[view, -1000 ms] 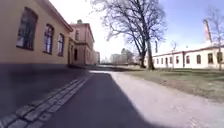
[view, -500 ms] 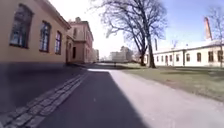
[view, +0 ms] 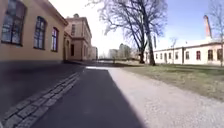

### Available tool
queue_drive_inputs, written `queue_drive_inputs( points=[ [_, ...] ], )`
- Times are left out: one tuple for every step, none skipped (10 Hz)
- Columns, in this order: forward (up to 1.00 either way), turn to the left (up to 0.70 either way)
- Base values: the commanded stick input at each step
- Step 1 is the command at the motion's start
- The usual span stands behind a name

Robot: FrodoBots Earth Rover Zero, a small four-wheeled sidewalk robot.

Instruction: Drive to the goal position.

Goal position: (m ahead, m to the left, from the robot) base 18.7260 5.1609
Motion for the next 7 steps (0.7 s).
queue_drive_inputs(
  points=[
    [0.85,0.0],
    [0.85,0.0],
    [0.85,0.0],
    [0.85,0.0],
    [0.85,0.0],
    [0.85,0.0],
    [0.85,0.0]
  ],
)
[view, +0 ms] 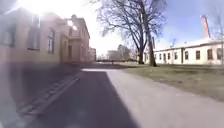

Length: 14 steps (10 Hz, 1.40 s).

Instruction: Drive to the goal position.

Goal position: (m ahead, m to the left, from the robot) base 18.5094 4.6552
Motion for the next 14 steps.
queue_drive_inputs(
  points=[
    [0.85,0.0],
    [0.85,0.0],
    [0.85,0.0],
    [0.85,0.0],
    [0.85,0.0],
    [0.85,0.0],
    [0.85,0.0],
    [0.85,0.0],
    [0.85,0.0],
    [0.85,0.0],
    [0.85,0.0],
    [0.85,0.0],
    [0.85,0.0],
    [0.85,0.0]
  ],
)
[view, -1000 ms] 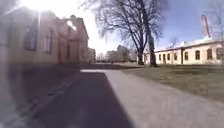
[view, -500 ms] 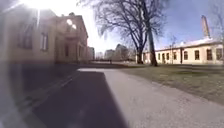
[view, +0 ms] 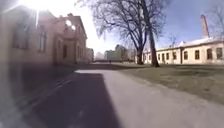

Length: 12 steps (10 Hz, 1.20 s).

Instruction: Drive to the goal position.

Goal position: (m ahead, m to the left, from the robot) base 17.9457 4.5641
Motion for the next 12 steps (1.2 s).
queue_drive_inputs(
  points=[
    [0.85,0.0],
    [0.85,0.0],
    [0.85,0.0],
    [0.85,0.0],
    [0.85,0.0],
    [0.85,0.0],
    [0.85,0.0],
    [0.85,0.0],
    [0.85,0.0],
    [0.85,0.0],
    [0.85,0.0],
    [0.85,0.0]
  ],
)
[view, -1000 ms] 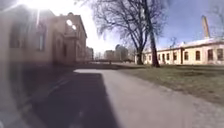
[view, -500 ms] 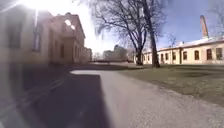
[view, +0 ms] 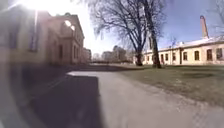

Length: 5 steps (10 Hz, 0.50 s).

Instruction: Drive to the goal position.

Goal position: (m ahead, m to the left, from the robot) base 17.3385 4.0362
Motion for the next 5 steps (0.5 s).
queue_drive_inputs(
  points=[
    [0.85,0.0],
    [0.85,0.0],
    [0.85,0.0],
    [0.85,0.0],
    [0.85,0.0]
  ],
)
